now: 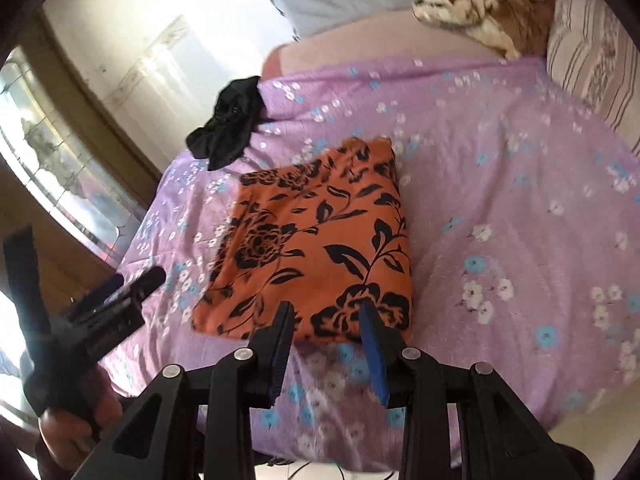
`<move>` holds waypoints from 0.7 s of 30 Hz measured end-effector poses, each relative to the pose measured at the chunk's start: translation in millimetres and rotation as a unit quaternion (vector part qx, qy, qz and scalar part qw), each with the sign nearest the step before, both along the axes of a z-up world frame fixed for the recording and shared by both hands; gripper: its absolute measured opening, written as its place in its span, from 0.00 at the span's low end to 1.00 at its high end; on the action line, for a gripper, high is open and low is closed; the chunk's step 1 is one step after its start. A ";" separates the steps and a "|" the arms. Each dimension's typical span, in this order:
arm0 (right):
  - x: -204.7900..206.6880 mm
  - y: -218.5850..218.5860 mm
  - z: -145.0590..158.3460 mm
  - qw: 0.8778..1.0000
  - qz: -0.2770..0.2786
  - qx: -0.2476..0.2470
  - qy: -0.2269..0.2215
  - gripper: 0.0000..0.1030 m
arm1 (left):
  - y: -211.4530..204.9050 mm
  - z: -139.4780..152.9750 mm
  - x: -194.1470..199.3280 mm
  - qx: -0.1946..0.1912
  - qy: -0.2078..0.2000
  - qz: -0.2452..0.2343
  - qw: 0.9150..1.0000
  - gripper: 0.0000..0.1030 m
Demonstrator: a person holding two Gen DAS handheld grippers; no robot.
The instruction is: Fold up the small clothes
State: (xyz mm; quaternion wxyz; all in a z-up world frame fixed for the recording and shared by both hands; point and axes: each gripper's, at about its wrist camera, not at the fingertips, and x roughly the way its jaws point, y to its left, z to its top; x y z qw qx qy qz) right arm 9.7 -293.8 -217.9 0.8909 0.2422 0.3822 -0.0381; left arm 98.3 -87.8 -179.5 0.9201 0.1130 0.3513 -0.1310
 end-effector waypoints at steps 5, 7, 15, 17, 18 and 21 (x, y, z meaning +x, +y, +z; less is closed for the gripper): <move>-19.4 3.8 14.7 1.000 -0.008 -0.009 -0.012 0.36 | -0.2 17.7 -27.0 0.003 -0.027 -0.013 1.000 0.81; -27.5 6.6 23.0 1.000 -0.011 -0.017 -0.020 0.36 | 2.7 25.2 -36.2 0.002 -0.035 -0.015 0.999 0.81; -64.3 30.4 74.0 0.990 -0.027 -0.112 -0.083 0.62 | 14.5 65.8 -67.6 -0.003 -0.092 0.000 0.996 0.88; -71.8 35.2 84.8 0.987 -0.028 -0.128 -0.096 0.62 | 18.1 77.8 -74.8 -0.006 -0.107 0.006 0.994 0.90; -74.9 37.9 90.0 0.985 -0.028 -0.136 -0.100 0.62 | 19.4 82.7 -77.4 -0.007 -0.112 0.010 0.994 0.94; -83.5 44.2 102.8 0.981 -0.029 -0.153 -0.114 0.62 | 25.6 98.0 -85.9 -0.024 -0.123 0.014 0.992 0.97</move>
